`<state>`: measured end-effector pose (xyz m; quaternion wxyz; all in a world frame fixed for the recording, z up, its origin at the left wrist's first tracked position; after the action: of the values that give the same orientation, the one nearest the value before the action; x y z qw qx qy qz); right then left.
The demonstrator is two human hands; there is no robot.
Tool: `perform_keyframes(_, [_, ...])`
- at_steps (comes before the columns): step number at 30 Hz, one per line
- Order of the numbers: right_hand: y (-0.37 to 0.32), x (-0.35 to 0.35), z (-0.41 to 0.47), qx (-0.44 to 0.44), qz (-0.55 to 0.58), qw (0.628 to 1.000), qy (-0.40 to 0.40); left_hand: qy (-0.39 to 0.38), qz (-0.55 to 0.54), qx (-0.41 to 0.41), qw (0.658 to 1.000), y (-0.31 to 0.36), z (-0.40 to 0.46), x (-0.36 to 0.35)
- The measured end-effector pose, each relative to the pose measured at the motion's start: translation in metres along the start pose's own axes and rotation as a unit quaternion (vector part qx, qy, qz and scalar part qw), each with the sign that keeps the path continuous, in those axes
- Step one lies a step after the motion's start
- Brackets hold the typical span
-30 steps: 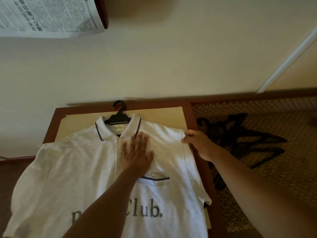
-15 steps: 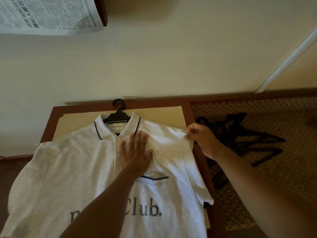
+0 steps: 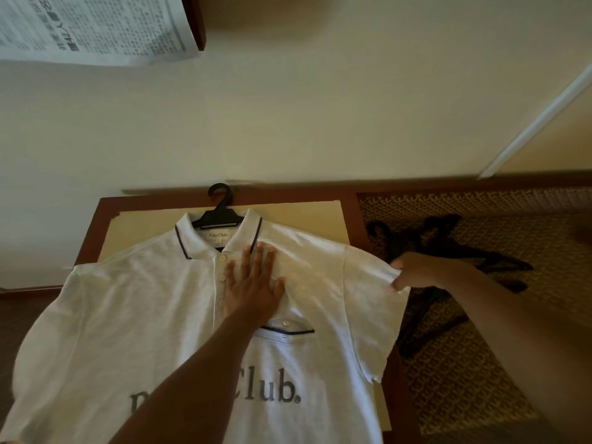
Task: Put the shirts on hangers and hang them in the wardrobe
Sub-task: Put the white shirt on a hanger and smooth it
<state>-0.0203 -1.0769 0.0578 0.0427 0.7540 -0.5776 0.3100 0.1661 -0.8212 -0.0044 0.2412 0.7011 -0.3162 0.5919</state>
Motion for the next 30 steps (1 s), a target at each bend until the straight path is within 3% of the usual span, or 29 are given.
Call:
perform_keyframes(3, [0.019,0.018,0.001,-0.037,0.127,0.990,0.041,0.002,0.006,-0.002,1.000,0.000,0.003,-0.001])
perform_keyframes(6, [0.034,0.037,0.006,-0.017,0.320,0.944,0.081,0.010,0.007,-0.008,1.000,0.000,0.008,-0.001])
perform_keyframes(8, [0.036,0.042,0.002,0.007,0.342,0.933,0.108,0.017,0.002,-0.008,1.000,0.000,0.012,-0.002])
perform_keyframes(10, [0.039,0.045,-0.001,0.007,0.285,0.948,0.143,0.022,0.006,-0.009,1.000,0.000,0.015,-0.002])
perform_keyframes(12, [0.042,0.050,-0.004,0.011,0.132,0.973,0.187,0.022,0.012,-0.012,1.000,0.000,0.016,-0.003])
perform_keyframes(14, [0.043,0.056,-0.012,0.005,-0.026,0.957,0.290,0.019,0.015,-0.017,1.000,0.000,0.017,-0.003])
perform_keyframes(15, [0.043,0.054,-0.018,0.018,-0.048,0.940,0.336,0.016,0.010,-0.018,1.000,0.001,0.017,-0.003])
perform_keyframes(17, [0.043,0.039,-0.033,0.040,0.025,0.920,0.389,0.008,-0.002,-0.023,1.000,0.001,0.018,-0.001])
perform_keyframes(19, [0.046,0.007,-0.038,0.010,0.132,0.918,0.374,-0.008,-0.010,-0.029,0.999,-0.001,0.017,0.001])
perform_keyframes(21, [0.055,-0.042,-0.036,-0.070,0.277,0.907,0.310,-0.016,-0.022,-0.040,0.999,0.004,0.008,0.007])
perform_keyframes(25, [0.050,-0.104,-0.027,-0.113,0.519,0.828,0.179,-0.023,-0.020,-0.081,0.996,0.048,-0.031,0.017])
perform_keyframes(30, [0.047,-0.108,-0.026,-0.105,0.668,0.719,0.158,-0.039,0.001,-0.128,0.991,0.121,-0.064,0.019])
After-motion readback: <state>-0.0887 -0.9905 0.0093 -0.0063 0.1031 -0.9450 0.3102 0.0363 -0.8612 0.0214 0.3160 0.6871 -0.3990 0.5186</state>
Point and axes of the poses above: each hand's wrist, its own z-axis towards the middle knuckle, its own x-axis out of the back of the hand, y = z × x, the point moved 4 cm from there along z, towards the middle knuckle, and after that the axes turned 10 degrees about z, right-handed, at the moved point
